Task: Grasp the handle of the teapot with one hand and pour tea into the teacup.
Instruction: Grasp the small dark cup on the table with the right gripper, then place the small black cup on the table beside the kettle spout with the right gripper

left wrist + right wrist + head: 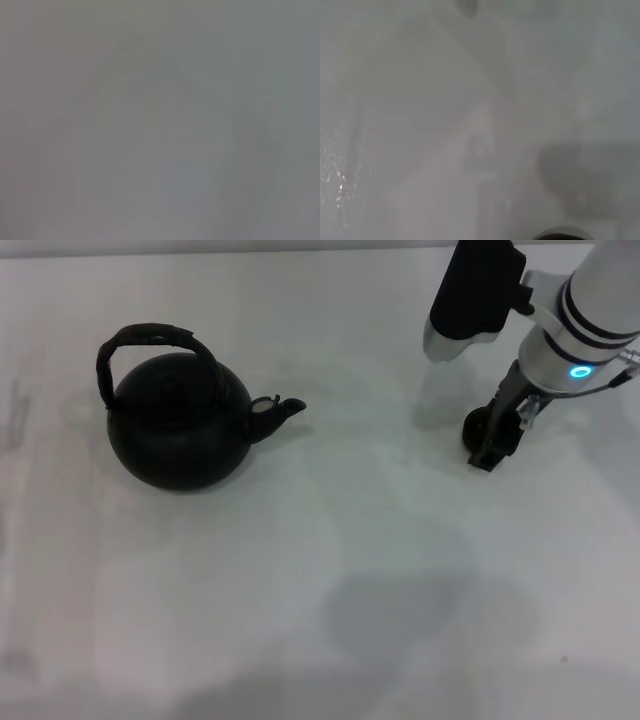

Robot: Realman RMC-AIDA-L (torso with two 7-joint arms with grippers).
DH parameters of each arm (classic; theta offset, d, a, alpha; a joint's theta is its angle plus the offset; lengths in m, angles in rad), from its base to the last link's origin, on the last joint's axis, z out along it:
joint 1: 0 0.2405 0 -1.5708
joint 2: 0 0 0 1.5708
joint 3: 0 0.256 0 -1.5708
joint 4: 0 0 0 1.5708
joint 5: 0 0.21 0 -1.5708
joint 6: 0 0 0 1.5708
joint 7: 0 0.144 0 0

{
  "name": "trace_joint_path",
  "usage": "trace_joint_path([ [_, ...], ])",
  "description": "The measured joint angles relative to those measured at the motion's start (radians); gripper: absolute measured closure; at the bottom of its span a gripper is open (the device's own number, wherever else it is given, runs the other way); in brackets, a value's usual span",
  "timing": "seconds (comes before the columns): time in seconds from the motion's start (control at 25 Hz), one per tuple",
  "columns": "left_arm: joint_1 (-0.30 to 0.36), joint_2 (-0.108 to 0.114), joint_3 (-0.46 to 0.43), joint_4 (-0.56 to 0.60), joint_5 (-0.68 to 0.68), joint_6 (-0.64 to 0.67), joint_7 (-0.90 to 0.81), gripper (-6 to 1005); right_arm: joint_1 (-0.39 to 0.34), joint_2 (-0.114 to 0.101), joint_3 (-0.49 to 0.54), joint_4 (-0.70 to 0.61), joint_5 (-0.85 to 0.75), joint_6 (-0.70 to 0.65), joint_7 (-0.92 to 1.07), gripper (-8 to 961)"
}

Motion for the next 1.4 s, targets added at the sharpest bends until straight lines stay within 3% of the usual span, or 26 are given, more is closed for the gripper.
trace_joint_path([
  [0.44, -0.002, 0.0, 0.0, 0.0, -0.002, 0.002, 0.0, 213, 0.055, 0.007, -0.003, -0.021, 0.021, 0.024, 0.0, 229],
  [0.88, -0.015, -0.003, 0.0, 0.005, -0.012, 0.0, 0.0, 213, 0.239, 0.011, -0.336, 0.044, 0.254, -0.088, 0.051, 229],
  [1.4, -0.021, -0.003, 0.0, 0.008, -0.011, -0.001, 0.0, 212, 0.247, 0.011, -0.435, 0.073, 0.352, -0.114, 0.056, 230],
])
